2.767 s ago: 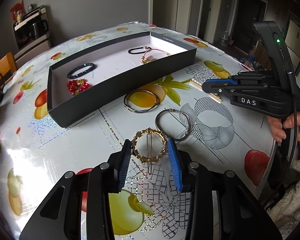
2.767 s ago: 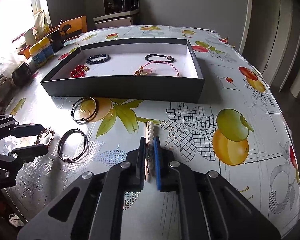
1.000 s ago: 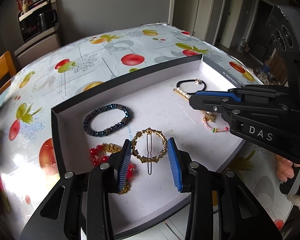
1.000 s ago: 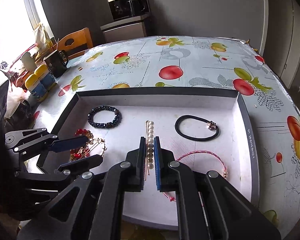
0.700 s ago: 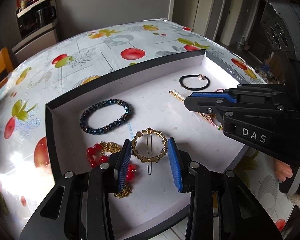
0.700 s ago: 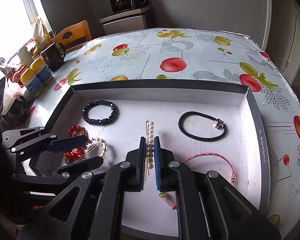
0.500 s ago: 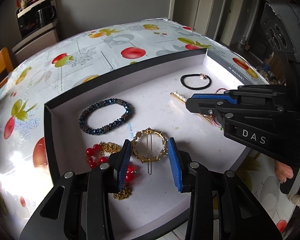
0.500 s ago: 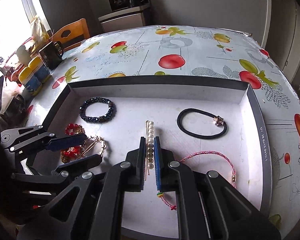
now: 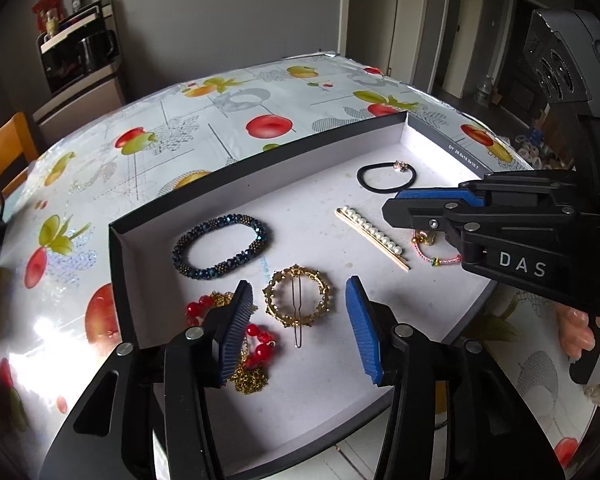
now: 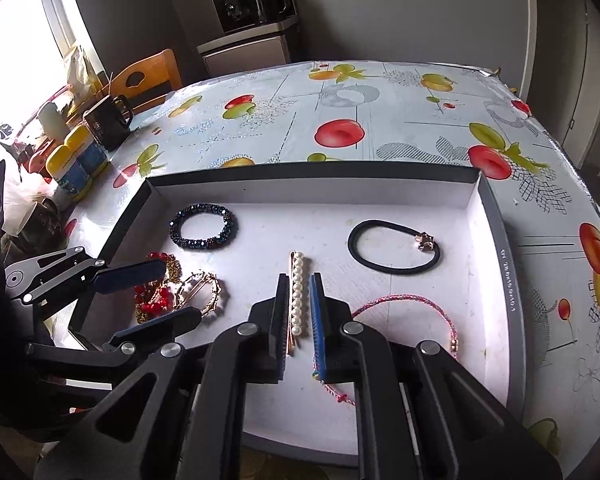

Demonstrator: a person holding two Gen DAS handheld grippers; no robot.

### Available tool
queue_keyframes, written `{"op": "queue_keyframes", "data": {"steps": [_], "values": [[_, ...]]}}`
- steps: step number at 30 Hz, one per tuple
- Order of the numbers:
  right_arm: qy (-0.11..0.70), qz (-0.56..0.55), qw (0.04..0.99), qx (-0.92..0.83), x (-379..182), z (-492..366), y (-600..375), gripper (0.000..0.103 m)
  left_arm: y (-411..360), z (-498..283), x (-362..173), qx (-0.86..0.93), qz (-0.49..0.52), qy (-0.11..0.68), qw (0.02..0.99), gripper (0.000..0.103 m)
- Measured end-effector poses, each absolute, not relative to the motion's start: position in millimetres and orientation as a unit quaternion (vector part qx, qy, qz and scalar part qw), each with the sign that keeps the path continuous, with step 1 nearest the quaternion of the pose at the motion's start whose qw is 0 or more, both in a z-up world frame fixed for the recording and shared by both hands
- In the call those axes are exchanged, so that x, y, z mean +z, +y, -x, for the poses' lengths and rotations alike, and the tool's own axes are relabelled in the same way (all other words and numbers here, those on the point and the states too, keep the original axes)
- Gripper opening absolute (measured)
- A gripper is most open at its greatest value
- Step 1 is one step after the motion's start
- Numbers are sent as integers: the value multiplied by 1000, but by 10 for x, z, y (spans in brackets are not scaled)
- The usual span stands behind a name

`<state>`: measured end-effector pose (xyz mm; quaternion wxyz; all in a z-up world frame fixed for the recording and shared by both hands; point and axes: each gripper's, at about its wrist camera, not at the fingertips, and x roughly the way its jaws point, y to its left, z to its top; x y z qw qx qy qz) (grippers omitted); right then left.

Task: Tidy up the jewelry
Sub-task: 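Withdraw both tools from the box toward the two silver hoop bangles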

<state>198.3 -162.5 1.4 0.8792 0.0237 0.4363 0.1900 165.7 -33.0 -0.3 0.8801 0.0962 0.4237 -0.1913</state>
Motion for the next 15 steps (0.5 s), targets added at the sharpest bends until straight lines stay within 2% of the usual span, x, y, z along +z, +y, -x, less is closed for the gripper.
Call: {"op": "queue_keyframes", "data": {"steps": [3, 9, 12, 15], "values": [[420, -28, 888, 184, 136, -1876, -1732, 29, -329, -1579, 72, -190, -99, 416, 884, 54], [400, -51, 900, 167, 305, -1600, -2020, 44, -318, -1327, 248, -192, -102, 394, 893, 64], [391, -51, 905, 160, 377, -1444, -2119, 55, -321, -1205, 310, -192, -102, 386, 896, 69], [385, -47, 908, 158, 406, -1265, -2180, 60, -328, -1078, 355, -193, -105, 376, 900, 74]]}}
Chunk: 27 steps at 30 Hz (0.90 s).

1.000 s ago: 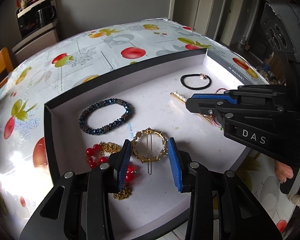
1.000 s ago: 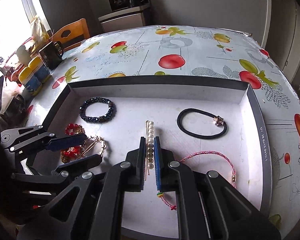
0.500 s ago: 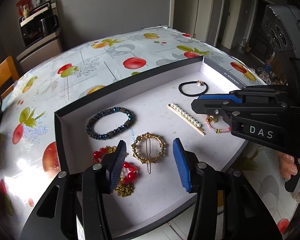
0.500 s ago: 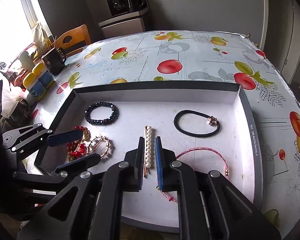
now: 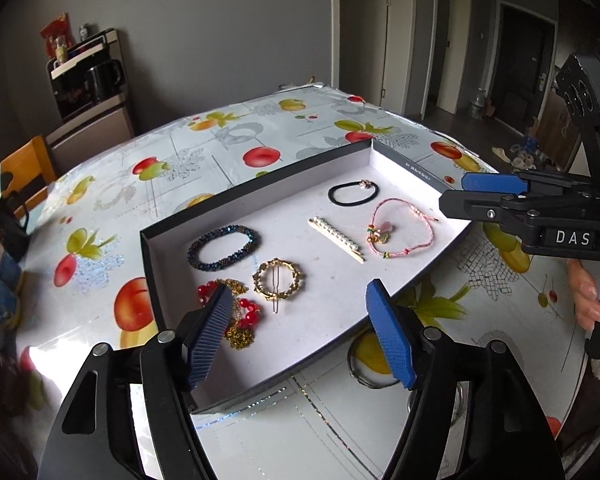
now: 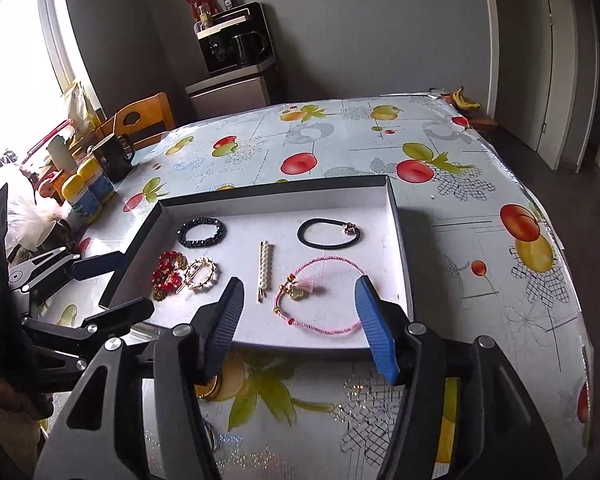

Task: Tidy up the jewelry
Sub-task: 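Withdraw both tools from the box toward the two silver hoop bangles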

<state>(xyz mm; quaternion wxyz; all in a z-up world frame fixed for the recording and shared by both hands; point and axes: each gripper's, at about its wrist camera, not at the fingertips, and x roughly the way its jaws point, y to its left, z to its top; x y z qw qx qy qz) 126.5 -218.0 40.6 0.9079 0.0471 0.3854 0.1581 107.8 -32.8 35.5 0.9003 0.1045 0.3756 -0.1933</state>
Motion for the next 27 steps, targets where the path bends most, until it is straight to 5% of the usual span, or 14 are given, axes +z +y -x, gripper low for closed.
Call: {"op": "queue_keyframes", "data": {"steps": [10, 27], "values": [[382, -31, 912, 147, 366, -824, -2259, 83, -217, -682, 362, -184, -94, 371, 906, 80], [402, -13, 898, 178, 50, -290, -2114, 91, -99, -71, -1, -185, -82, 409, 890, 81]]}}
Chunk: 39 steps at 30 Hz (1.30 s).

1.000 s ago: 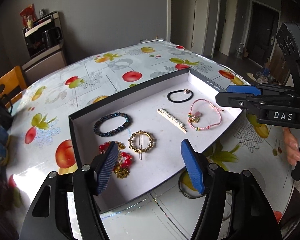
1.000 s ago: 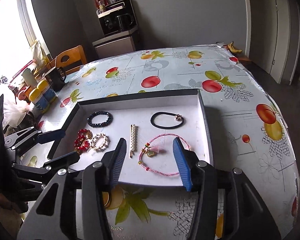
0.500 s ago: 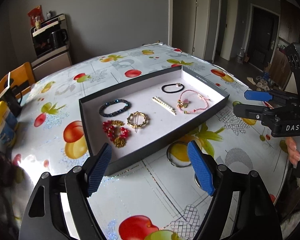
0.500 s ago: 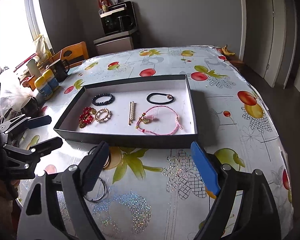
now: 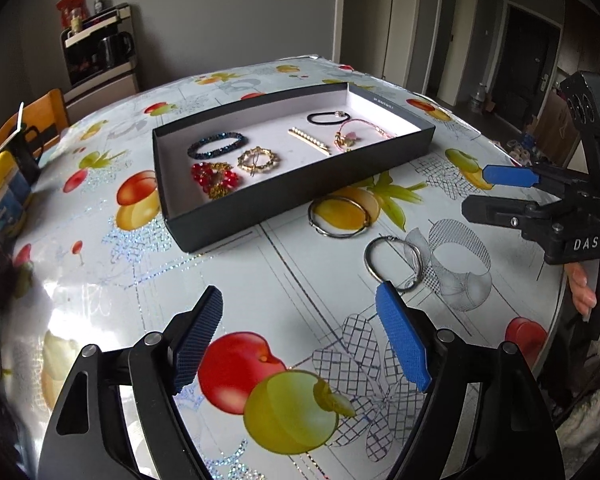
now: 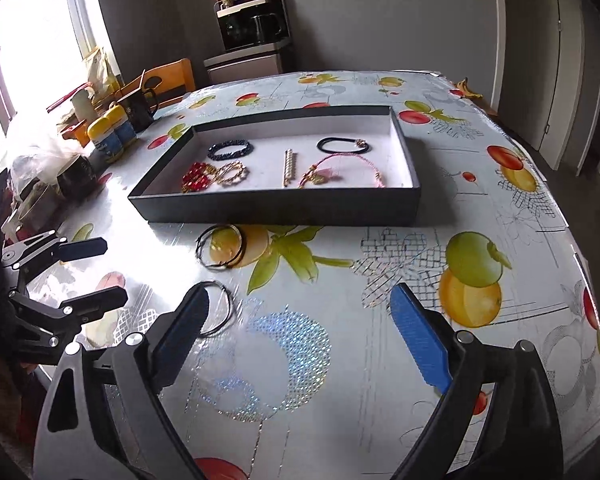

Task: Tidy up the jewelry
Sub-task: 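Withdraw both tools from the box toward the two silver hoop bangles, then close the right gripper on a silver hoop bangle on the table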

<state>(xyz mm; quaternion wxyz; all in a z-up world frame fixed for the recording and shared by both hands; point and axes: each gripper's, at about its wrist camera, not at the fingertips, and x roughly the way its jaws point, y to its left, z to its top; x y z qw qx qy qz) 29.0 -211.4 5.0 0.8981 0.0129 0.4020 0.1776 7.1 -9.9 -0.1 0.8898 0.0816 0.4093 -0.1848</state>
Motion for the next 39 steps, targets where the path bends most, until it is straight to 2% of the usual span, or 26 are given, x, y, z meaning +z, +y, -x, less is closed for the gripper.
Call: {"op": "queue_keyframes", "data": {"steps": [11, 22, 27, 29, 39], "values": [[419, 28, 879, 226, -197, -176, -1564, 90, -17, -60, -77, -171, -82, 421, 887, 81], [435, 78, 868, 226, -250, -224, -1313, 64, 51, -117, -98, -167, -74, 424, 887, 81], [437, 98, 866, 222, -251, -238, -1261, 61, 41, -135, -103, -168, -75, 424, 887, 81], [433, 100, 868, 223, -247, -231, -1246, 46, 37, -139, -105, -168, -75, 424, 887, 81], [429, 65, 876, 213, -222, -215, -1462, 45, -106, -175, -108, -176, -87, 425, 884, 81]]}}
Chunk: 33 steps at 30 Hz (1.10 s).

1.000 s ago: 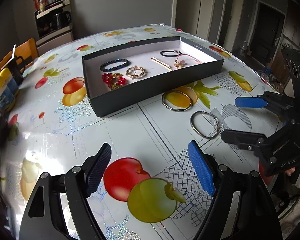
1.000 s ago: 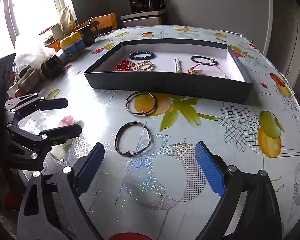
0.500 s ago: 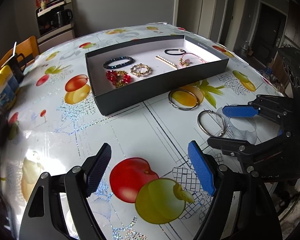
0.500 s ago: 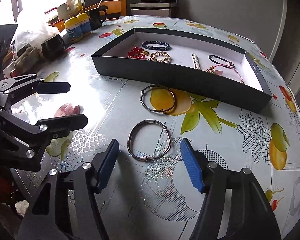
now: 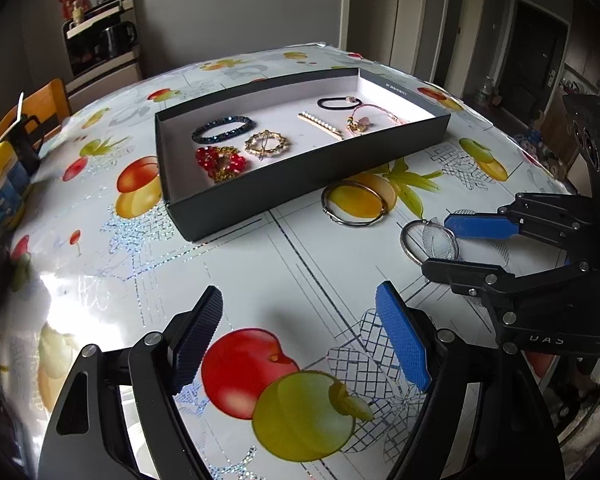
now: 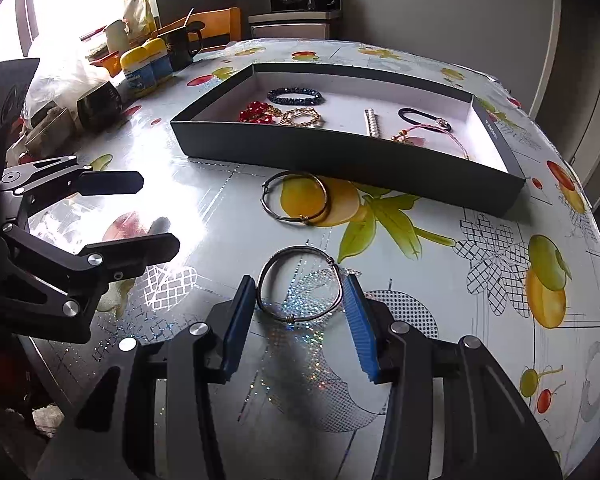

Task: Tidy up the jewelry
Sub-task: 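Close the right gripper on a silver hoop bangle on the table, then grasp the other silver hoop bangle with the left gripper while the right holds its hoop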

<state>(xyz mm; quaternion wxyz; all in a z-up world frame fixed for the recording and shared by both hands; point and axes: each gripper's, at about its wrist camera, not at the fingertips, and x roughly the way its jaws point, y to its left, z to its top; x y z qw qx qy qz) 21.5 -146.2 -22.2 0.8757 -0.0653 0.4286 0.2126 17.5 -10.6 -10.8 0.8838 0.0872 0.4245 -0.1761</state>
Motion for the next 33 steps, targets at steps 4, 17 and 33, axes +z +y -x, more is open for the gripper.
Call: {"op": "queue_keyframes", "data": {"steps": [4, 17, 33], "values": [[425, 51, 881, 200, -177, -216, -1632, 45, -205, -208, -126, -182, -92, 424, 882, 81], [426, 26, 888, 171, -166, -287, -2066, 45, -567, -524, -223, -207, -85, 439, 870, 81], [434, 33, 880, 190, -228, -210, -2240, 46, -816, -759, -266, -197, -108, 428, 876, 58]]}}
